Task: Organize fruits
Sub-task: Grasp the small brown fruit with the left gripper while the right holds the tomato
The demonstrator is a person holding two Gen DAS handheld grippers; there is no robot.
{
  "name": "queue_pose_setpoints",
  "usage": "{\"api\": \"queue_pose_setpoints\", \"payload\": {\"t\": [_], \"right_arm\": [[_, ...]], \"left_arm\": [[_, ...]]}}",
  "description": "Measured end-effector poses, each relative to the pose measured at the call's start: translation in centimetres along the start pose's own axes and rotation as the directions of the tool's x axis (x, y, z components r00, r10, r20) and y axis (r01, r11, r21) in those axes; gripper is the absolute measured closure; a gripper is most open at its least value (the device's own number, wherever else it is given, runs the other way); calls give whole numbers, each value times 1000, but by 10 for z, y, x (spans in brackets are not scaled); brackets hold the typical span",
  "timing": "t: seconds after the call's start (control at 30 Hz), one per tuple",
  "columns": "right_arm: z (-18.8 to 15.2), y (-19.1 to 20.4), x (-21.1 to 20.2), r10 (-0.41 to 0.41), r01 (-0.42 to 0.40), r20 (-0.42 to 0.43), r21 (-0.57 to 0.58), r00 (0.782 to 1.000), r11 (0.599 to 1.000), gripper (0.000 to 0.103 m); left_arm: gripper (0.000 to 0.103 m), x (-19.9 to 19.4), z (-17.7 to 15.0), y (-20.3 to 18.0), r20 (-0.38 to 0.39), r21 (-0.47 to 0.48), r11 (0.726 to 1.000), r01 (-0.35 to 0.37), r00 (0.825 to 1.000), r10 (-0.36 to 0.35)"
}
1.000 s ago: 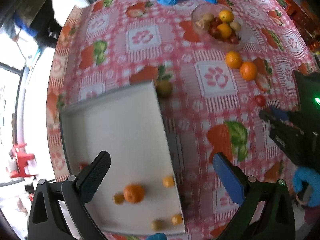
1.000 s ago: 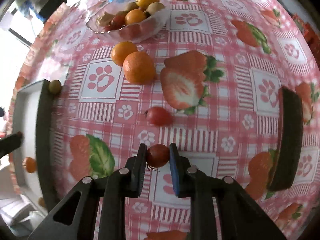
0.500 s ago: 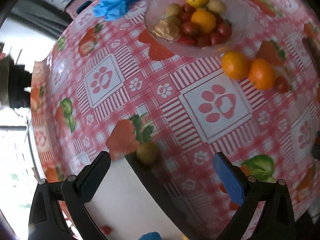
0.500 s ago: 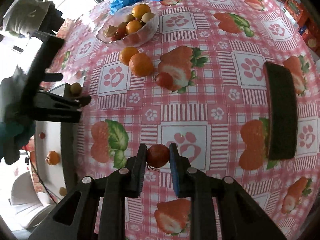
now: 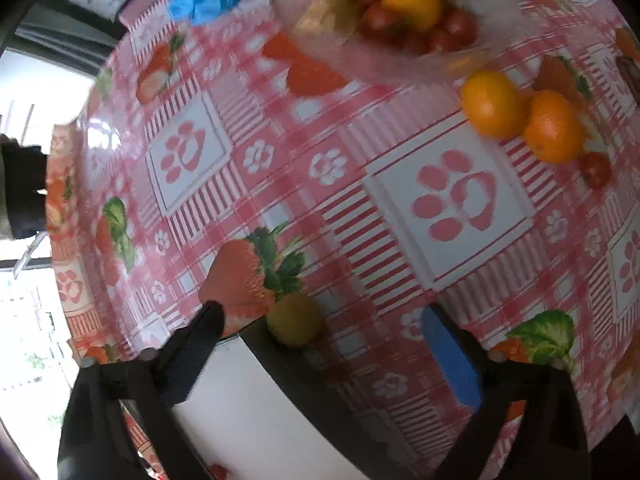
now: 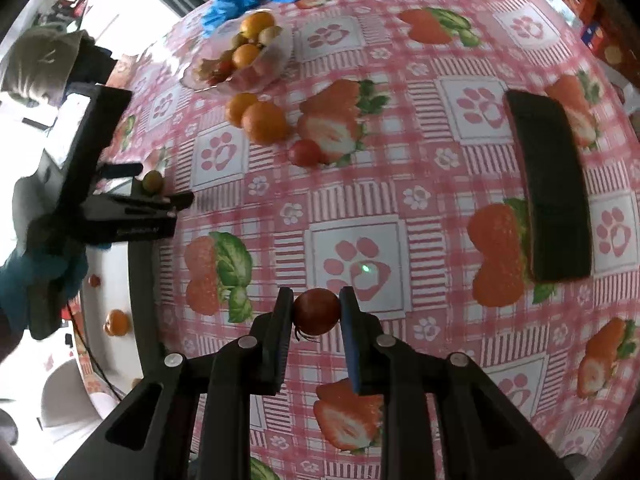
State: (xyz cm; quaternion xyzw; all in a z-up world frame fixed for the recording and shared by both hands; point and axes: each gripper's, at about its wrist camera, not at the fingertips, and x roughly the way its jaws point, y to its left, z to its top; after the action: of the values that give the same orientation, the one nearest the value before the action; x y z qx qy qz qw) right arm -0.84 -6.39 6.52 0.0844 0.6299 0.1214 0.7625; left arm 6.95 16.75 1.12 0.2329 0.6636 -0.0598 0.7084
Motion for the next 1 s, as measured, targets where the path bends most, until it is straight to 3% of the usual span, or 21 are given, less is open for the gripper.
{"api": "queue_pose_setpoints", "payload": {"t": [0.1, 0.17, 0.2, 0.23, 0.33, 0.47, 0.57, 0.73, 0.87, 1.0], "right_arm": [[-2, -8, 2, -3, 4, -8, 30, 1000, 1000, 76], [-3, -11, 5, -5, 5, -18, 40, 1000, 999, 63], [-3, -12, 5, -8, 9, -20, 43, 1000, 999, 46], [-5, -13, 5, -17, 17, -17, 46, 1000, 999, 34], [-10, -15, 5, -46, 47, -17, 45, 999, 998, 25], [-18, -21, 14, -62, 65, -50, 60, 997, 996, 22], [-26, -24, 20, -88, 92, -71, 59, 994, 994, 22], [-37, -30, 27, -128, 133, -98, 56, 987, 989, 21], [-41, -31, 37, -153, 160, -122, 41, 981, 986, 21], [-47, -29, 44, -182, 184, -130, 7, 975, 983, 15]], "left_arm": [[14, -13, -4, -19, 29, -15, 997, 76, 997, -75], [14, -20, -7, -34, 45, -20, 993, 118, 992, -117], [14, -24, -10, -43, 53, -28, 991, 130, 990, -128], [14, -27, -12, -50, 62, -35, 991, 132, 990, -130], [14, -40, -26, -65, 105, -64, 990, 124, 988, -117], [14, -50, -55, -71, 132, -133, 986, 100, 988, -82], [14, -44, -85, -66, 96, -198, 975, 105, 992, -87], [14, -22, -115, -55, 24, -218, 972, 83, 997, -79], [12, -23, -119, -47, 34, -224, 968, 110, 994, -105], [12, -13, -97, -16, 46, -267, 949, 164, 986, -158]]}}
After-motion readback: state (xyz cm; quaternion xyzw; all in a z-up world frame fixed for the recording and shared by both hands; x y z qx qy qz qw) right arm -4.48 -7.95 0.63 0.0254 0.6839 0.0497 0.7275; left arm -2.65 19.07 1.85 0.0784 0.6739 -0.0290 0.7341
